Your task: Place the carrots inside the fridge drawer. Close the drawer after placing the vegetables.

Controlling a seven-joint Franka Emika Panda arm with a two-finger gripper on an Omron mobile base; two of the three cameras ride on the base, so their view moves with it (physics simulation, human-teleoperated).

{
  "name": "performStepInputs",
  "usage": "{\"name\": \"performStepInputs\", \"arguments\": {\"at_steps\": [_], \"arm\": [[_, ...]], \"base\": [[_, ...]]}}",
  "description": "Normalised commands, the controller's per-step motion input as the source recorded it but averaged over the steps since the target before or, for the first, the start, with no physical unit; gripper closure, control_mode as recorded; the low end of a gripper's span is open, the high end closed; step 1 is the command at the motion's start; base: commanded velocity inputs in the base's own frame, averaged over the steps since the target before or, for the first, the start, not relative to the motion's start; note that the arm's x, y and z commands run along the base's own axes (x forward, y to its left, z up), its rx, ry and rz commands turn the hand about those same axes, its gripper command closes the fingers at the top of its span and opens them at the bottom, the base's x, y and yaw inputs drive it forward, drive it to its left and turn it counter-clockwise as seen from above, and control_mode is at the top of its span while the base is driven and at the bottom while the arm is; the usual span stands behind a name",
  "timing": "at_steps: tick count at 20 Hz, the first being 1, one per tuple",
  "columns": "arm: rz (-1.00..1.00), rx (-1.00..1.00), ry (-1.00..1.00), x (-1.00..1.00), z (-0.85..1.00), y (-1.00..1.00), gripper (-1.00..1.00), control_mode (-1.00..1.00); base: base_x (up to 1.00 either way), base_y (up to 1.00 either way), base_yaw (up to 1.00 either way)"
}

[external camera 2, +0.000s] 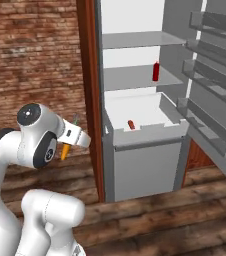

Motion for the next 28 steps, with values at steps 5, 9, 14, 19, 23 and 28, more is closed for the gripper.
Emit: {"name": "performStepInputs", "arguments": {"at_steps": [5, 9, 14, 19, 23, 28], "arm": [[0.0, 0.0, 0.0, 0.0, 0.0, 0.0, 1.0, 1.0], [0.0, 0.0, 0.0, 0.0, 0.0, 0.0, 1.0, 1.0], [0.0, 0.0, 0.0, 0.0, 0.0, 0.0, 1.0, 1.0], [0.0, 0.0, 0.0, 0.0, 0.0, 0.0, 1.0, 1.0], [0.0, 0.0, 0.0, 0.0, 0.0, 0.0, 1.0, 1.0], [0.0, 0.0, 0.0, 0.0, 0.0, 0.0, 1.0, 1.0]], "base": [[0.76, -0.42, 0.0], [0.61, -0.44, 0.0], [0.42, -0.38, 0.0], [0.5, -0.1, 0.0], [0.56, 0.05, -0.04], [0.51, 0.07, -0.06]]}}
